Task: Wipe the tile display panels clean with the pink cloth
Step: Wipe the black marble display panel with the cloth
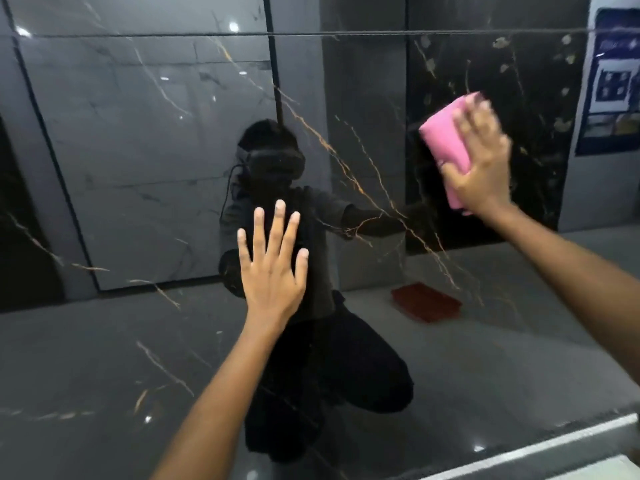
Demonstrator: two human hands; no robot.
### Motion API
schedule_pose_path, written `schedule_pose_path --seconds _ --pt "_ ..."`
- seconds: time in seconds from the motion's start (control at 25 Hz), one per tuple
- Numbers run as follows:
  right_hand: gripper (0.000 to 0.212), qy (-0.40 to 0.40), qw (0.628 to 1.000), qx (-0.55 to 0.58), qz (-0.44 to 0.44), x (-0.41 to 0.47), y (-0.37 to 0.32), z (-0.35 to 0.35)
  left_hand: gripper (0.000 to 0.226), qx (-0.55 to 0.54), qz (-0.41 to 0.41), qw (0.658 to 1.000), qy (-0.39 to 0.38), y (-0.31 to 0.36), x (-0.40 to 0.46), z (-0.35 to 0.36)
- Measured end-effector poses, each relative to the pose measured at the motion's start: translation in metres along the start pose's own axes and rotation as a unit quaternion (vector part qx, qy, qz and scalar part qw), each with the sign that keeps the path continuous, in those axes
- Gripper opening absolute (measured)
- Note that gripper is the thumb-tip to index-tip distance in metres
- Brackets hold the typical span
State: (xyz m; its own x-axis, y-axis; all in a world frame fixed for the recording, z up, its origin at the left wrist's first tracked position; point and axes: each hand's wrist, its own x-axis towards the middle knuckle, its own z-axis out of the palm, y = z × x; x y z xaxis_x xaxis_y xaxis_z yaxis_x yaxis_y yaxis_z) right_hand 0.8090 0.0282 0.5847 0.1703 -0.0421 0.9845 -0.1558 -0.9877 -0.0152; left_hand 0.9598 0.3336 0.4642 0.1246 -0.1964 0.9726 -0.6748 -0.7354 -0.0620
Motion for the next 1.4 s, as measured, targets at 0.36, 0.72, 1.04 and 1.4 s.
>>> schedule_pose_path --seconds 0.36,0.72,1.04,1.4 --pt "0.072 -0.141 0.918 -0.009 -0.371 -0.203 -0.122 0.066 0.057 0.044 0.026 0.999 0.012 -0.005 -0.015 0.019" --pt "0.074 0.026 0.993 0.038 0.106 -0.046 0.027 -0.001 0.054 -0.002 0.039 0.999 -0.037 -0.001 -0.126 0.032" --pt "0.075 -0.177 0.895 0.011 -0.409 -0.285 -0.135 0.083 0.056 0.016 0.055 0.998 -0.011 -0.008 -0.126 0.039" --pt "0.078 0.025 0.999 0.008 0.040 -0.121 0.023 0.021 0.062 0.007 0.111 0.993 -0.040 0.018 -0.188 0.057"
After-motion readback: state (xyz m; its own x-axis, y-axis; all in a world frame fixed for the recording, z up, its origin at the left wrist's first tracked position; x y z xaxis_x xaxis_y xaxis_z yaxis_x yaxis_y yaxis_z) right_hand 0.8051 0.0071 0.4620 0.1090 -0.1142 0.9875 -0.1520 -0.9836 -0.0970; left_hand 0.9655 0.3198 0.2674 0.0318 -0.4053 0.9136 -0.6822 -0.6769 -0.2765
